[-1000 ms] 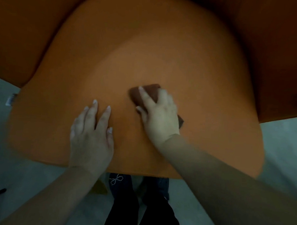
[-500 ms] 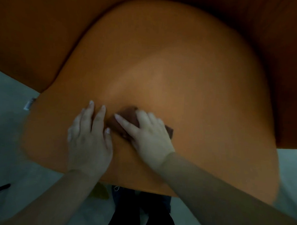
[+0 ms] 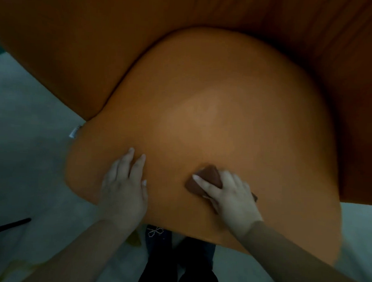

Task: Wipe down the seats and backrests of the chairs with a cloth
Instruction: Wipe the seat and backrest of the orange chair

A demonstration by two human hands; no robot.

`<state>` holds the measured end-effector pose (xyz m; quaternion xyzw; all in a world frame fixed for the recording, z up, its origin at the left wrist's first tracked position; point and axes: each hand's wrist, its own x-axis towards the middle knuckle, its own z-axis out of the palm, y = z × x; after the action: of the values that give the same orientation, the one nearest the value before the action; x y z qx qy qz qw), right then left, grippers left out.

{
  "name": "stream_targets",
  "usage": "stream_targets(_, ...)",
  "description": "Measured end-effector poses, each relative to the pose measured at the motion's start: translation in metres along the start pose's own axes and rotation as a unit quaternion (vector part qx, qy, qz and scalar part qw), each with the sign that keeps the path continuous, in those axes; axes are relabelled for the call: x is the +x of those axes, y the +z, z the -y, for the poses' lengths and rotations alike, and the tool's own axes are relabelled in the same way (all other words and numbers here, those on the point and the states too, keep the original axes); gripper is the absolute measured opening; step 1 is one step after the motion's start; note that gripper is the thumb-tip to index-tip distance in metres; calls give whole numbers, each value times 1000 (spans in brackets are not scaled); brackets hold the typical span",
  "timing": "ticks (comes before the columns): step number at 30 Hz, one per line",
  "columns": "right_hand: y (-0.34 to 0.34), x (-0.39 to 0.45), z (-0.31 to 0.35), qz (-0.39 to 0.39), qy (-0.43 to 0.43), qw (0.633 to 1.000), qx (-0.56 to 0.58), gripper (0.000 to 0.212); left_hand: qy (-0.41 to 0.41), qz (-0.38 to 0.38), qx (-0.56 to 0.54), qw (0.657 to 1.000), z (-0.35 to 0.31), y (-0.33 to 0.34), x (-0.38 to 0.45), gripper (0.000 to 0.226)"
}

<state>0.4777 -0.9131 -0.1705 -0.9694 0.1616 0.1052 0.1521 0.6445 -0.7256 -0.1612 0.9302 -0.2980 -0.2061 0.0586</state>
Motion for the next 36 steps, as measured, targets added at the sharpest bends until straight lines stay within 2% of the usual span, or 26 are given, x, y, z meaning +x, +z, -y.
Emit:
stream_targets(3, -15, -29, -19, 80, 100, 990, -54, 48, -3, 82, 29, 996, -1, -15, -15, 54)
stream_targets(5, -36, -35, -23, 90, 153, 984, -23, 46, 5, 92, 48, 995, -3, -32, -23, 53)
stream_targets(10, -98, -47, -3, 40, 157, 982, 101, 45, 31, 76, 49, 995, -28, -92, -47, 51)
stream_targets(14, -143, -70, 19, 9, 179, 961, 209, 43, 61, 71, 60, 994, -46, -135, -74, 52)
stream_targets(20, -207, -99, 32, -18, 208, 945, 251, 42, 65, 91, 65, 992, -70, -190, -107, 53)
stream_targets(25, -243, -105, 40, -41, 223, 920, 319, 42, 64, 77, 81, 992, -69, -233, -122, 55)
stream_targets(31, -271, -79, 80, -57, 232, 913, 331, 43, 89, 62, 107, 988, -39, -280, -116, 55)
stream_targets(36, -280, -41, 132, -84, 244, 905, 339, 43, 110, 85, 99, 985, 4, -314, -94, 56)
